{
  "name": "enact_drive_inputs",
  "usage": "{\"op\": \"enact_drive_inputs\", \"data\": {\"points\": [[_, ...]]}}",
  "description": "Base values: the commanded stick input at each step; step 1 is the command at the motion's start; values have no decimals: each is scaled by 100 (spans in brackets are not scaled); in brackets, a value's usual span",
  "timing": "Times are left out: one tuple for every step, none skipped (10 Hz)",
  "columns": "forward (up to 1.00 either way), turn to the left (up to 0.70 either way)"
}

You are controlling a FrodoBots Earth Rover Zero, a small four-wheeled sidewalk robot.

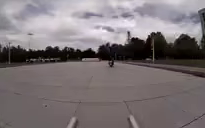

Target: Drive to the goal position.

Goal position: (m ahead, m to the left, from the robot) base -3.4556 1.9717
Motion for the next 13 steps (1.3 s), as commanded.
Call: {"op": "enact_drive_inputs", "data": {"points": [[70, 1], [70, 1], [70, 1], [70, 1], [70, 1], [70, 1], [70, 1], [70, 1], [70, 1], [70, 1], [70, 1], [70, 1], [70, 1]]}}
